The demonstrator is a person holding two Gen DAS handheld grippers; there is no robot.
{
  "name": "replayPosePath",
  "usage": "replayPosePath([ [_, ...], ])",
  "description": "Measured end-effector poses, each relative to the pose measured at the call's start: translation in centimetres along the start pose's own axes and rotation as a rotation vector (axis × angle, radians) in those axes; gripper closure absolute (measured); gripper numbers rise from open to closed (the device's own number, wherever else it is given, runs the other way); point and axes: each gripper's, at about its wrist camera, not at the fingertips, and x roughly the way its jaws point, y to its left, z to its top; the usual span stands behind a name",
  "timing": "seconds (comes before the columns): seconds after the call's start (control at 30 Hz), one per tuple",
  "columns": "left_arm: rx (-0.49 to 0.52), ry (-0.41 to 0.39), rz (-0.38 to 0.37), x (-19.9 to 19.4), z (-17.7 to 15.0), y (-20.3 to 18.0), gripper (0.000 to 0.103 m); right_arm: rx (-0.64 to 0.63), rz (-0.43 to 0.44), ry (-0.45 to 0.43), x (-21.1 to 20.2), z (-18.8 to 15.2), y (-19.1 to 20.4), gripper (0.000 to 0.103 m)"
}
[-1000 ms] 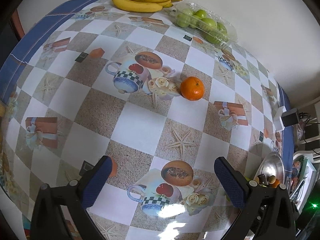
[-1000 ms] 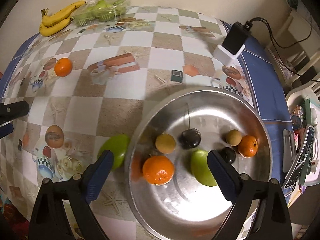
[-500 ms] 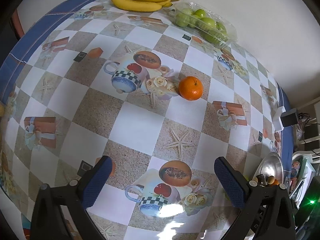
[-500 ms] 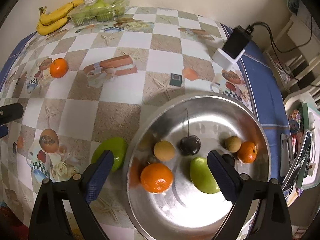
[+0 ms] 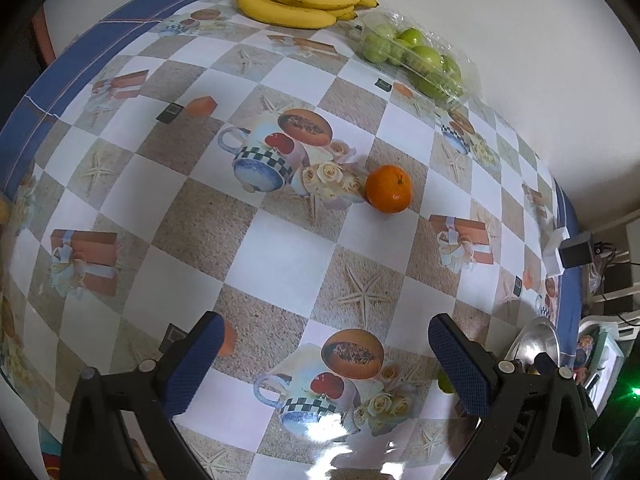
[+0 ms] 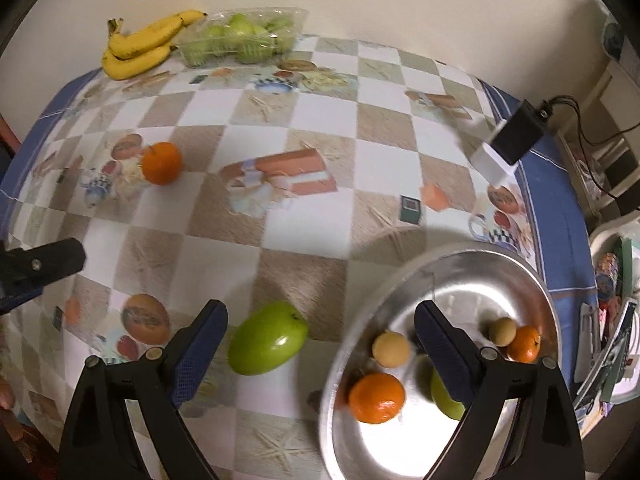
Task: Organize fruits
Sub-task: 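Close the right tool on the green mango-like fruit beside the bowl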
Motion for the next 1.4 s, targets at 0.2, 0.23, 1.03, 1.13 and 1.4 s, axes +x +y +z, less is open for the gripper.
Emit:
replayPosePath([
  [0.2,-0.001,0.004,0.012,0.3,0.0,0.1,0.000,-0.008,0.055,0.020,0.3,-0.1,0.9,0.028],
  [0.23,-0.001,0.007,0.014,0.4,0.0,0.2,0.000,-0.002,0.062,0.028,0.6,-0.2,1.0,0.033],
  [1.03,-0.003,0.049,0.024,1.6,0.0,0.0,0.000,-0.018,0.081,0.120,2.7,-1.8,2.4,0.049],
  [1.13,-0.003,0.056,0.026,1.9,-0.1,0.0,0.000,-0.012,0.083,0.133,3.1,-1.8,2.6,0.050],
  [1.4,-0.004,0.066,0.034,2.4,-0.2,0.0,0.000,0.043,0.108,0.131,3.7,-1.3,1.5,0.052],
])
